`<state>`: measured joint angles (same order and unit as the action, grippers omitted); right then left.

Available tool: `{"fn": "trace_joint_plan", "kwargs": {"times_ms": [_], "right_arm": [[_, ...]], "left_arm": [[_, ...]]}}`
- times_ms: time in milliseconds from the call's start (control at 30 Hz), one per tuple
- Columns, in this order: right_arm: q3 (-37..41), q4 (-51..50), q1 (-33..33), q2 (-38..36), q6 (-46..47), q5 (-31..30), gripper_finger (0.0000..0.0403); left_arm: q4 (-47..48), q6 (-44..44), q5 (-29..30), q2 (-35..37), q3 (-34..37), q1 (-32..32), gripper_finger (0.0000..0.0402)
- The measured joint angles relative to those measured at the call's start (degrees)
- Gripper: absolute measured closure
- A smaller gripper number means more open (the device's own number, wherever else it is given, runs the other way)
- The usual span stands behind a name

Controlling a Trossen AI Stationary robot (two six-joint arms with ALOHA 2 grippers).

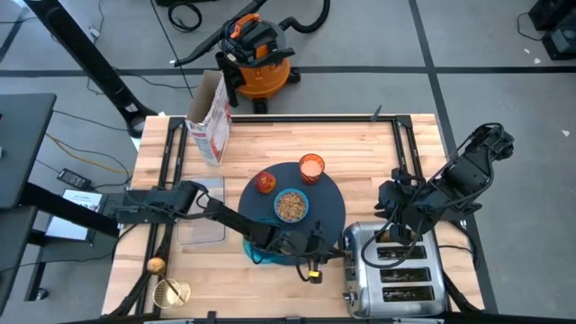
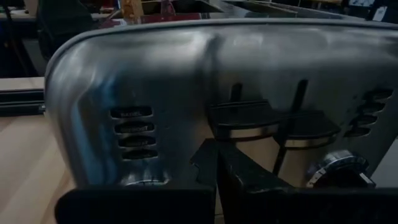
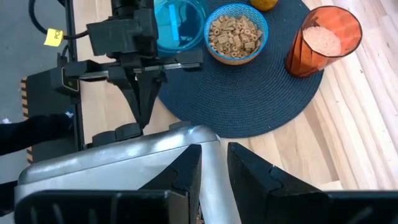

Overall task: Arrange a breakfast setting
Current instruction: Put the toasted bread on the blue transparent plate

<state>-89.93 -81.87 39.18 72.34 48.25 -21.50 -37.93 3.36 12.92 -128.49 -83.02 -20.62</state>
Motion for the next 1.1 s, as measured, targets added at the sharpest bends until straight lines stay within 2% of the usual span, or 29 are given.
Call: {"fn": "trace_joint_plan", "kwargs": {"times_ms": [233,400,633,900,1100], "right_arm": [[0.0,-0.46,0.0,0.0,0.02,1.38,0.0316],[0.1,-8.65,0.22,0.72,-0.94,16.68,0.0315],[4.66,-8.03,2.12,1.92,-1.77,22.4,0.0296],[11.17,-5.39,2.11,2.25,-3.34,23.73,0.0229],[14.78,-3.88,2.1,2.19,-4.39,24.14,0.0219]], "left_arm": [[1.93,-1.46,-0.3,-0.11,-3.31,-0.72,0.0394],[2.5,-1.12,-0.59,-0.11,-4.15,-0.39,0.0394],[3.75,-1.07,-0.72,-0.11,-4.33,-0.15,0.0393],[3.89,-1.08,-0.06,-0.09,-4.35,-0.11,0.0393],[4.05,-1.05,0.4,0.0,-4.35,0.12,0.0393]]}}
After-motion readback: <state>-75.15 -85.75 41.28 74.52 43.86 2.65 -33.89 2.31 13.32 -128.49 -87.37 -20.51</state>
